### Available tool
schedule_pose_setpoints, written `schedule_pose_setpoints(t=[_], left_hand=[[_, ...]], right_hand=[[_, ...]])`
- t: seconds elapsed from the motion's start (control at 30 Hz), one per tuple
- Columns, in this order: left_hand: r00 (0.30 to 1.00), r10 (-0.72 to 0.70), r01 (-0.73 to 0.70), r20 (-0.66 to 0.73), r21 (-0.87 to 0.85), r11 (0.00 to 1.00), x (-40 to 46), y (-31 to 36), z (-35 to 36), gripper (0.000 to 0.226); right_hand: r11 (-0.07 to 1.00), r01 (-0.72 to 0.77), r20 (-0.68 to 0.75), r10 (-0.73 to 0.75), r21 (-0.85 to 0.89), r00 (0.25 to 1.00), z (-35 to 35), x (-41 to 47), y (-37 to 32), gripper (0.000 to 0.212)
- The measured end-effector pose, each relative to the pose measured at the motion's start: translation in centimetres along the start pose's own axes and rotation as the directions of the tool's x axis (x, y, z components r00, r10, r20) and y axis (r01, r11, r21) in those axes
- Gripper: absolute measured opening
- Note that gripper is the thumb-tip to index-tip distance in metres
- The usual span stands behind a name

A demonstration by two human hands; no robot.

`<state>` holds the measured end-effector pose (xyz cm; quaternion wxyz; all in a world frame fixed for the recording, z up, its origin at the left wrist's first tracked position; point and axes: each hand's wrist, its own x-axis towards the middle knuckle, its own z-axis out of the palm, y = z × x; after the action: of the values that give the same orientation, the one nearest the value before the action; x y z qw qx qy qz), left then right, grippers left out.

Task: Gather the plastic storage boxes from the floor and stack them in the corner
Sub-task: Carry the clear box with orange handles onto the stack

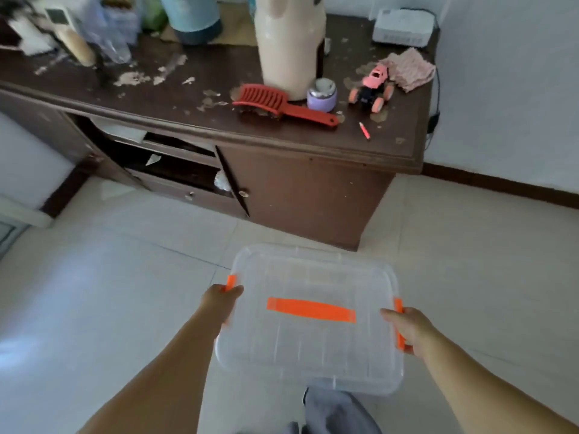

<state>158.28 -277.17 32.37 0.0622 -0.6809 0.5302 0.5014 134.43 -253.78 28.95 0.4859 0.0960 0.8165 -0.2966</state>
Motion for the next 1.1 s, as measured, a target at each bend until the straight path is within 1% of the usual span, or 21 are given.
schedule_pose_setpoints(t=[0.07,0.17,0.23,0.33,0.4,0.43,0.5,0.53,0.57,0.6,0.67,0.73,0.77,0.8,0.87,0.9,0.97,1.03,1.1], left_hand=[[0.999,-0.023,0.021,-0.044,-0.040,0.999,-0.8,-2.4,-2.0,0.028],[0.993,-0.059,0.043,-0.102,-0.161,0.986,-2.8,-6.9,-5.6,0.034],[0.989,-0.065,0.032,-0.133,-0.235,0.971,-4.4,-10.1,-7.9,0.035],[0.982,-0.077,0.017,-0.172,-0.327,0.945,-7.4,-15.3,-11.3,0.030],[0.969,-0.115,0.017,-0.217,-0.406,0.914,-10.1,-20.5,-14.1,0.032],[0.964,-0.127,0.014,-0.233,-0.431,0.902,-10.7,-22.4,-15.0,0.037],[0.947,-0.181,0.023,-0.266,-0.504,0.864,-12.8,-26.7,-17.2,0.044],[0.936,-0.209,0.024,-0.282,-0.544,0.839,-14.0,-29.1,-18.5,0.045],[0.934,-0.215,0.026,-0.285,-0.546,0.837,-14.1,-29.8,-18.7,0.046],[0.912,-0.269,0.035,-0.308,-0.597,0.802,-15.9,-33.1,-20.5,0.046],[0.893,-0.312,0.036,-0.325,-0.639,0.768,-17.7,-36.6,-22.1,0.045],[0.824,-0.428,0.021,-0.371,-0.734,0.678,-20.8,-42.8,-24.2,0.043],[0.796,-0.468,0.012,-0.384,-0.763,0.647,-21.7,-44.7,-24.8,0.041],[0.761,-0.524,-0.004,-0.382,-0.811,0.585,-23.1,-47.2,-25.3,0.039],[0.712,-0.606,-0.045,-0.353,-0.885,0.463,-25.5,-51.8,-26.1,0.037],[0.686,-0.640,-0.063,-0.346,-0.905,0.422,-26.4,-53.8,-26.4,0.038],[0.620,-0.718,-0.105,-0.316,-0.940,0.324,-28.5,-58.0,-26.6,0.041],[0.568,-0.770,-0.142,-0.290,-0.956,0.255,-29.9,-61.3,-26.7,0.043],[0.509,-0.824,-0.160,-0.248,-0.968,0.193,-31.4,-65.0,-26.9,0.045]], right_hand=[[0.996,0.051,0.019,-0.050,-0.078,0.999,1.7,-1.2,-1.0,0.018],[0.973,0.134,0.071,-0.123,-0.187,0.990,5.1,-4.0,-1.6,0.034],[0.951,0.195,0.100,-0.175,-0.239,0.979,7.3,-6.3,-1.7,0.037],[0.910,0.313,0.111,-0.293,-0.272,0.950,11.0,-9.8,-1.2,0.038],[0.880,0.375,0.158,-0.343,-0.290,0.926,14.8,-12.8,-0.4,0.035],[0.870,0.394,0.165,-0.360,-0.296,0.918,16.1,-13.8,-0.2,0.034],[0.839,0.443,0.221,-0.389,-0.316,0.895,19.8,-16.1,0.4,0.037],[0.817,0.472,0.251,-0.406,-0.330,0.878,22.2,-17.4,0.6,0.036],[0.817,0.477,0.252,-0.411,-0.324,0.876,22.9,-17.8,0.7,0.035],[0.780,0.513,0.304,-0.422,-0.359,0.854,26.2,-19.8,1.2,0.033],[0.739,0.554,0.372,-0.426,-0.383,0.825,29.9,-21.9,1.4,0.036],[0.650,0.629,0.508,-0.403,-0.427,0.762,36.5,-25.9,2.2,0.038],[0.619,0.659,0.556,-0.396,-0.427,0.731,38.7,-27.4,2.5,0.037],[0.579,0.698,0.617,-0.381,-0.422,0.689,41.5,-29.5,3.1,0.033],[0.507,0.759,0.723,-0.328,-0.408,0.608,46.6,-33.6,4.9,0.015],[0.492,0.774,0.762,-0.292,-0.399,0.578,48.8,-35.4,5.7,0.011],[0.436,0.801,0.819,-0.209,-0.411,0.534,53.7,-38.6,7.9,0.013],[0.390,0.831,0.861,-0.153,-0.398,0.484,57.5,-41.3,9.9,0.011],[0.318,0.861,0.888,-0.101,-0.398,0.448,61.8,-44.3,12.7,0.011]])
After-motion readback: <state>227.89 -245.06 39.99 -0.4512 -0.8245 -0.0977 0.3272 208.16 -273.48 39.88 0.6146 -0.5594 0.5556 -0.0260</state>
